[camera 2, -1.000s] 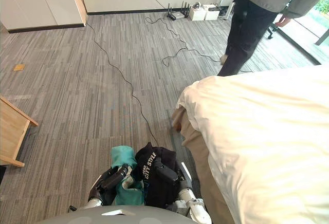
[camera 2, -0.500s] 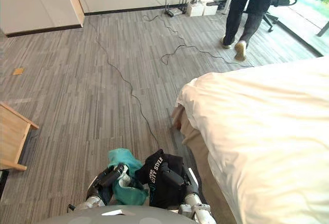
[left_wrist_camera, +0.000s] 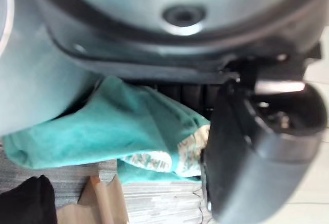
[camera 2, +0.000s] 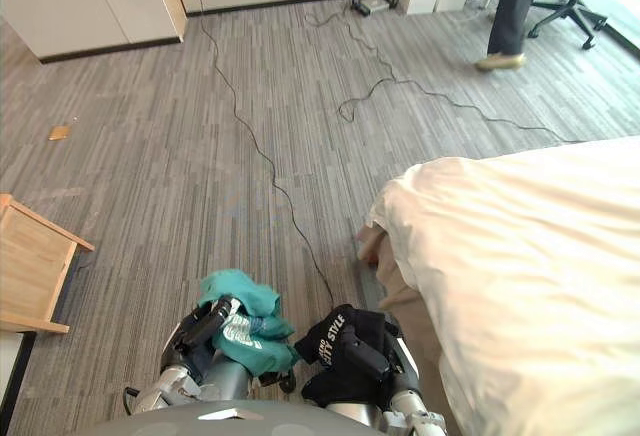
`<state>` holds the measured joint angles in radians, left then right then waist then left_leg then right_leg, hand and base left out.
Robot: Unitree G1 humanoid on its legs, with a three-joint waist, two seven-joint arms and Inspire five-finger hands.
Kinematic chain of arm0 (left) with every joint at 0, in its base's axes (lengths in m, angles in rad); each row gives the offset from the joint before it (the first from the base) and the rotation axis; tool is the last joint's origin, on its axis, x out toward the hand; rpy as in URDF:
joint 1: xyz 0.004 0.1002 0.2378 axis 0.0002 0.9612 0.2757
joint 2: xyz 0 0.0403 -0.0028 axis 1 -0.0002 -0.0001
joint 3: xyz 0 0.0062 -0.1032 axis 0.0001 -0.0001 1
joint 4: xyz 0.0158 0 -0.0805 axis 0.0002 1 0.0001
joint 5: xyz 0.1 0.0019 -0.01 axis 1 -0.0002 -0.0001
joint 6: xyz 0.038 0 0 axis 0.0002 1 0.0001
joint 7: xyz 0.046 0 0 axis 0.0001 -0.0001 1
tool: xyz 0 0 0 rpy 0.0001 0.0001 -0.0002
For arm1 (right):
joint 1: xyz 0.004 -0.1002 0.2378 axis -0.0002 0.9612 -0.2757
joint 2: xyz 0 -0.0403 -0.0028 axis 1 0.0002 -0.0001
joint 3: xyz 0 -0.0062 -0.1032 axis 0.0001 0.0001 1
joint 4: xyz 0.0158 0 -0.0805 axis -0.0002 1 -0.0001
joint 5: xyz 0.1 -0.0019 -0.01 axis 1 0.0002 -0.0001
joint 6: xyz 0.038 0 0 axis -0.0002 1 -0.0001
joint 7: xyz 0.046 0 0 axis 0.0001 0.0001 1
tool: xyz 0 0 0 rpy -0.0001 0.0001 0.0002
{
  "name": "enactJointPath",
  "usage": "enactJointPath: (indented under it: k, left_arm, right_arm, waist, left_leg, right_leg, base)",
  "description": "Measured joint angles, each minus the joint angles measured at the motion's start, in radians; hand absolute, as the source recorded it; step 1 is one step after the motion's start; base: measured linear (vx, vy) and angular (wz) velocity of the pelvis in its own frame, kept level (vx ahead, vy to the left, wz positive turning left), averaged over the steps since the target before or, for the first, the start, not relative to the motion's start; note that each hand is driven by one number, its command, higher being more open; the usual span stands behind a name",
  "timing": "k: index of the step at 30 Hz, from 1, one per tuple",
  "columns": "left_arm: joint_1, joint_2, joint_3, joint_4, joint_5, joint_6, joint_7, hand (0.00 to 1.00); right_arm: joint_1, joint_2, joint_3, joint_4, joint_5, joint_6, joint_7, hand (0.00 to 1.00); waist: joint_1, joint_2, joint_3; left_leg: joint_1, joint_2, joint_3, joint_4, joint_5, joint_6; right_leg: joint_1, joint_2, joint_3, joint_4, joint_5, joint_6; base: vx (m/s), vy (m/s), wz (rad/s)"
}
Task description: Tidy up the quilt and then pick up the clothes from the bed and put them into the laundry hamper
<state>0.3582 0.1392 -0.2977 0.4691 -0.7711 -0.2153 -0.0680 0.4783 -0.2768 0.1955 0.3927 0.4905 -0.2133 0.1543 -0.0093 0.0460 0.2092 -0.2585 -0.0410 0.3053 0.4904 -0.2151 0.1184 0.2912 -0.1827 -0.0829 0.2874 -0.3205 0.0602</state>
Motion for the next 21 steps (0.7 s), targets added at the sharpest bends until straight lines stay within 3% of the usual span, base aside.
enactJointPath:
  k: [2, 3, 4, 5, 6, 7, 9, 10, 11, 13, 15, 16, 17, 19, 20, 21]
  left_arm:
    - [-0.001, -0.003, -0.001, 0.014, 0.01, -0.003, -0.002, 0.0]
    - [0.0, 0.005, -0.004, 0.018, 0.032, -0.004, -0.001, 0.0]
    - [0.001, 0.025, -0.021, 0.025, 0.036, 0.002, 0.004, 0.0]
    - [0.0, 0.031, -0.033, 0.033, 0.036, 0.002, 0.008, 0.0]
    - [0.001, 0.031, -0.054, 0.041, 0.034, 0.006, 0.022, 0.0]
    - [0.0, 0.031, -0.068, 0.041, 0.031, 0.013, 0.032, 0.0]
    - [-0.002, 0.03, -0.081, 0.042, 0.025, 0.037, 0.049, 0.0]
    - [-0.003, 0.028, -0.081, 0.042, 0.024, 0.049, 0.053, 0.0]
    - [-0.012, 0.028, -0.078, 0.045, 0.018, 0.073, 0.06, 0.0]
    - [-0.02, 0.026, -0.076, 0.046, 0.017, 0.096, 0.064, 0.0]
    - [-0.016, 0.031, -0.066, 0.046, 0.017, 0.098, 0.063, 0.0]
    - [-0.012, 0.032, -0.059, 0.046, 0.017, 0.101, 0.063, 0.0]
    - [-0.004, 0.035, -0.045, 0.054, 0.017, 0.111, 0.063, 0.0]
    - [-0.017, 0.022, -0.032, 0.071, 0.016, 0.122, 0.063, 0.0]
    - [-0.019, 0.015, -0.031, 0.069, 0.013, 0.124, 0.056, 0.0]
    - [-0.028, 0.004, -0.023, 0.07, -0.011, 0.126, 0.042, 0.0]
  right_arm:
    - [-0.019, 0.008, 0.012, 0.004, 0.006, 0.015, 0.002, 0.0]
    - [-0.037, 0.021, 0.02, 0.0, 0.005, 0.015, 0.009, 0.0]
    - [-0.049, 0.028, 0.033, -0.009, 0.005, 0.015, 0.014, 0.0]
    - [-0.052, 0.03, 0.037, -0.015, 0.004, 0.016, 0.015, 0.0]
    - [-0.051, 0.036, 0.043, -0.037, 0.004, 0.019, 0.014, 0.0]
    - [-0.051, 0.04, 0.046, -0.06, 0.005, 0.023, 0.014, 0.0]
    - [-0.051, 0.042, 0.046, -0.09, 0.003, 0.025, 0.017, 0.0]
    - [-0.051, 0.044, 0.045, -0.096, 0.004, 0.025, 0.022, 0.0]
    - [-0.056, 0.047, 0.038, -0.095, 0.009, 0.021, 0.043, 0.0]
    - [-0.057, 0.048, 0.022, -0.092, 0.048, 0.029, 0.081, 0.0]
    - [-0.052, 0.052, 0.002, -0.096, 0.084, 0.031, 0.114, 0.0]
    - [-0.052, 0.052, -0.001, -0.096, 0.086, 0.031, 0.122, 0.0]
    - [-0.06, 0.055, -0.011, -0.097, 0.087, 0.036, 0.128, 0.0]
    - [-0.09, 0.047, -0.026, -0.095, 0.087, 0.059, 0.121, 0.0]
    - [-0.103, 0.043, -0.037, -0.09, 0.091, 0.065, 0.119, 0.0]
    - [-0.109, 0.033, -0.046, -0.083, 0.107, 0.072, 0.119, 0.0]
  waist:
    - [-0.007, -0.004, -0.004]
    - [-0.016, -0.029, -0.002]
    - [-0.021, -0.044, -0.007]
    - [-0.024, -0.044, -0.009]
    - [-0.031, -0.038, -0.013]
    - [-0.038, -0.035, -0.014]
    - [-0.066, -0.027, -0.008]
    - [-0.076, -0.024, -0.006]
    - [-0.082, -0.023, 0.003]
    - [-0.083, -0.017, 0.01]
    - [-0.082, -0.02, 0.013]
    - [-0.082, -0.021, 0.012]
    - [-0.09, -0.015, 0.01]
    - [-0.082, 0.019, 0.003]
    - [-0.084, 0.041, 0.004]
    - [-0.085, 0.065, 0.012]
  left_leg:
    - [0.071, -0.023, -0.004, -0.048, -0.018, 0.016]
    - [0.135, -0.045, -0.012, -0.1, -0.027, 0.017]
    - [0.199, -0.061, -0.029, -0.149, -0.034, 0.011]
    - [0.235, -0.064, -0.039, -0.177, -0.035, 0.01]
    - [0.304, -0.068, -0.057, -0.239, -0.034, 0.009]
    - [0.358, -0.071, -0.078, -0.286, -0.032, 0.007]
    - [0.42, -0.07, -0.152, -0.326, -0.035, 0.002]
    - [0.433, -0.065, -0.18, -0.327, -0.041, -0.01]
    - [0.465, -0.05, -0.224, -0.324, -0.048, -0.022]
    - [0.504, -0.024, -0.3, -0.307, -0.068, -0.048]
    - [0.558, 0.004, -0.398, -0.3, -0.13, -0.079]
    - [0.574, 0.013, -0.418, -0.298, -0.156, -0.09]
    - [0.595, 0.043, -0.463, -0.263, -0.216, -0.124]
    - [0.546, 0.08, -0.462, -0.149, -0.217, -0.145]
    - [0.491, 0.096, -0.439, -0.045, -0.191, -0.17]
    - [0.421, 0.118, -0.38, 0.105, -0.109, -0.183]
  right_leg:
    - [-0.122, -0.003, 0.113, 0.308, 0.083, 0.155]
    - [-0.223, -0.002, 0.157, 0.541, 0.187, 0.217]
    - [-0.312, -0.011, 0.135, 0.726, 0.19, 0.206]
    - [-0.347, -0.02, 0.101, 0.785, 0.179, 0.184]
    - [-0.413, -0.043, 0.017, 0.84, 0.135, 0.099]
    - [-0.471, -0.046, -0.039, 0.835, 0.101, 0.051]
    - [-0.539, -0.018, -0.092, 0.74, 0.059, -0.008]
    - [-0.556, -0.002, -0.1, 0.686, 0.051, -0.021]
    - [-0.573, 0.032, -0.108, 0.536, 0.049, -0.026]
    - [-0.587, 0.068, -0.094, 0.262, 0.089, 0.007]
    - [-0.617, 0.078, 0.001, 0.003, 0.243, 0.028]
    - [-0.625, 0.075, 0.02, -0.01, 0.285, 0.035]
    - [-0.651, 0.076, 0.025, 0.098, 0.397, 0.014]
    - [-0.671, 0.07, -0.026, 0.202, 0.301, -0.022]
    - [-0.665, 0.066, -0.055, 0.225, 0.262, -0.035]
    - [-0.63, 0.063, -0.089, 0.225, 0.226, -0.051]
  base:
    - [0.52, 0.19, 0.14]
    - [0.47, 0.152, 0.12]
    - [0.46, 0.132, 0.16]
    - [0.46, 0.105, 0.23]
    - [0.46, 0.097, 0.28]
    - [0.57, 0.081, 0.37]
    - [0.48, -0.001, 0.71]
    - [0.5, -0.096, 1.07]
    - [0.5, -0.13, 1.14]
    - [0.55, -0.166, 1.24]
    - [0.5, -0.246, 1.38]
    - [0.61, -0.42, 1.5]
    - [0.51, -0.379, 1.07]
    - [0.46, -0.323, 0.78]
    - [0.5, -0.342, 0.75]
    - [0.6, -0.411, 0.87]
